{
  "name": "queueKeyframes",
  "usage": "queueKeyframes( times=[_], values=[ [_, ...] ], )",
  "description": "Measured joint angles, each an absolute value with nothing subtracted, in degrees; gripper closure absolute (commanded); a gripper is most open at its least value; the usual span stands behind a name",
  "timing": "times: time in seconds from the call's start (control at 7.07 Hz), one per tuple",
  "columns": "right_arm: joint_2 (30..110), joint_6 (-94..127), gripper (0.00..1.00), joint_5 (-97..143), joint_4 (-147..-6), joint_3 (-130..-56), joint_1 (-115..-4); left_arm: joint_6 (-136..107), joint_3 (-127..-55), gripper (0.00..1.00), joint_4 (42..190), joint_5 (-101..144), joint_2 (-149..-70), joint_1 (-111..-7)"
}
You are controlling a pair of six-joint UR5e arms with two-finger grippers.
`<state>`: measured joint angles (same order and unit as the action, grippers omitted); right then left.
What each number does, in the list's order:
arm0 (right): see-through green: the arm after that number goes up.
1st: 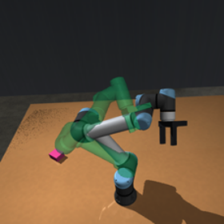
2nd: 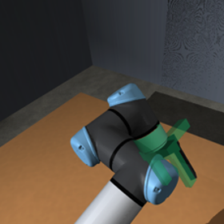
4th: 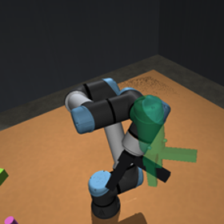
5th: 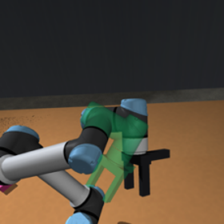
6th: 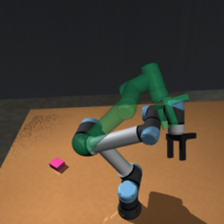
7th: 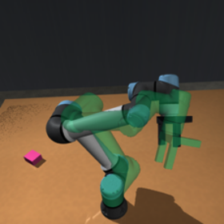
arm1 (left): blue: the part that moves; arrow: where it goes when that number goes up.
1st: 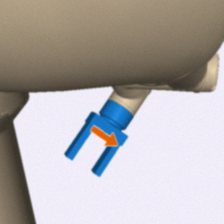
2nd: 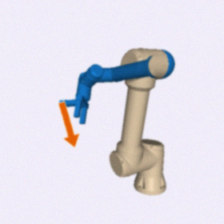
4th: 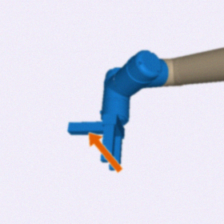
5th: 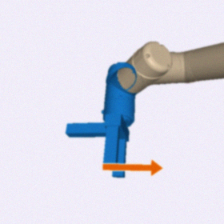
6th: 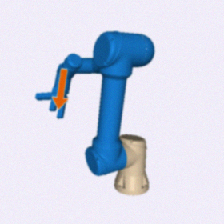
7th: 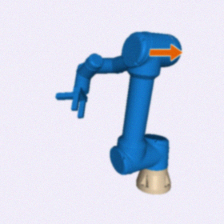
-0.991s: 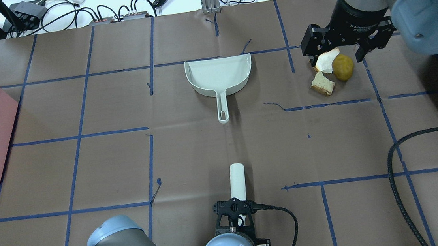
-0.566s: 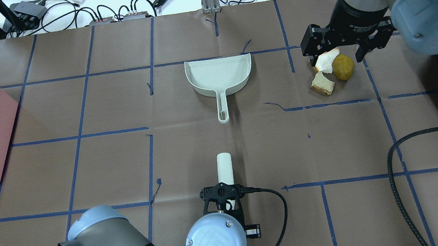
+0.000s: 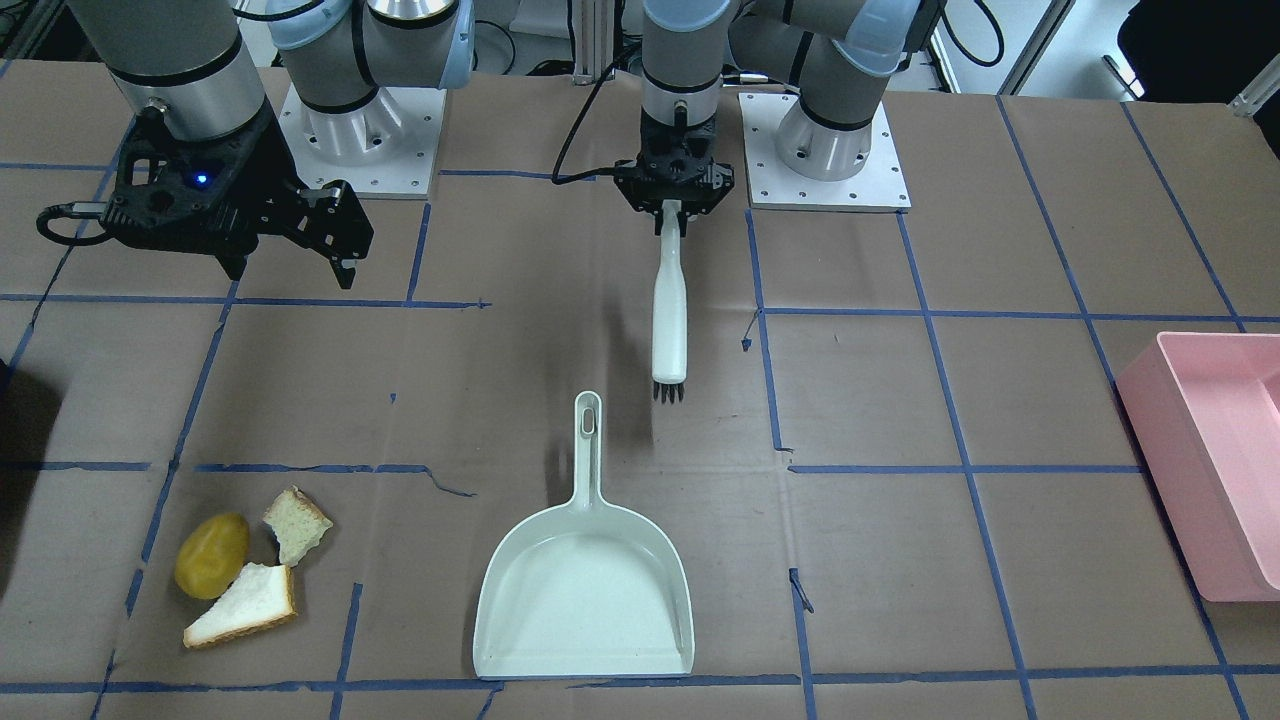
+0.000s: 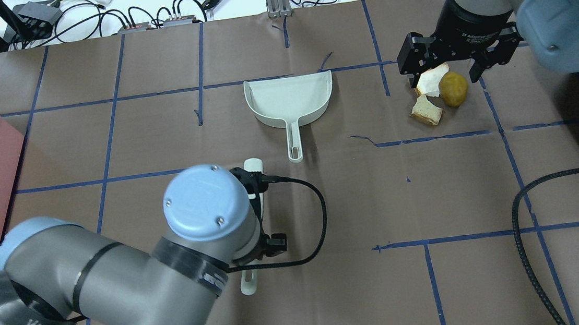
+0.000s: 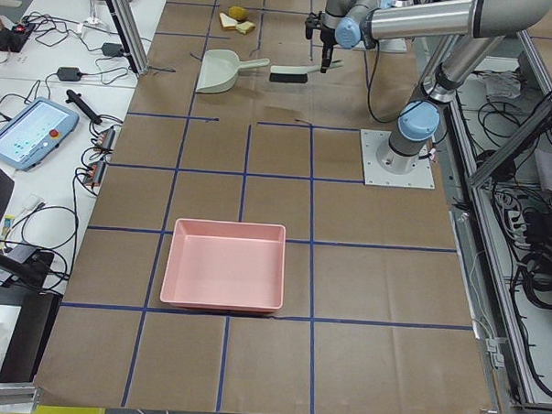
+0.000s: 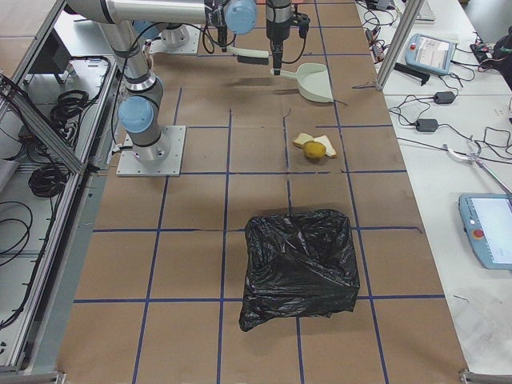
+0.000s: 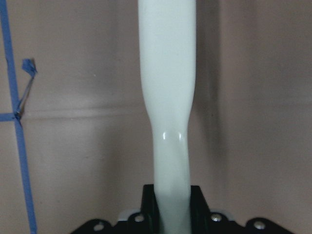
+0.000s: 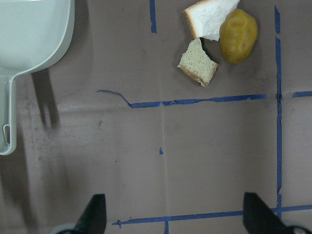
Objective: Sweep and dump trash in nearest bin
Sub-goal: 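Lift the brush with the left gripper while the right gripper moves toward the dustpan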
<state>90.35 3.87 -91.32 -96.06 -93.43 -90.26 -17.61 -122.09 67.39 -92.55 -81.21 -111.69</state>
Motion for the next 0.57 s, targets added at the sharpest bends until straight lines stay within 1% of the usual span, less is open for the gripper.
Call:
queueKeyframes(
  times=[0.57],
  values=[
    [90.6,3.8,0.0,-91.2,-95.9,-93.4,-90.4,2.9,-113.3,0.95,76.7,-92.3,-80.9,-92.2]
  ],
)
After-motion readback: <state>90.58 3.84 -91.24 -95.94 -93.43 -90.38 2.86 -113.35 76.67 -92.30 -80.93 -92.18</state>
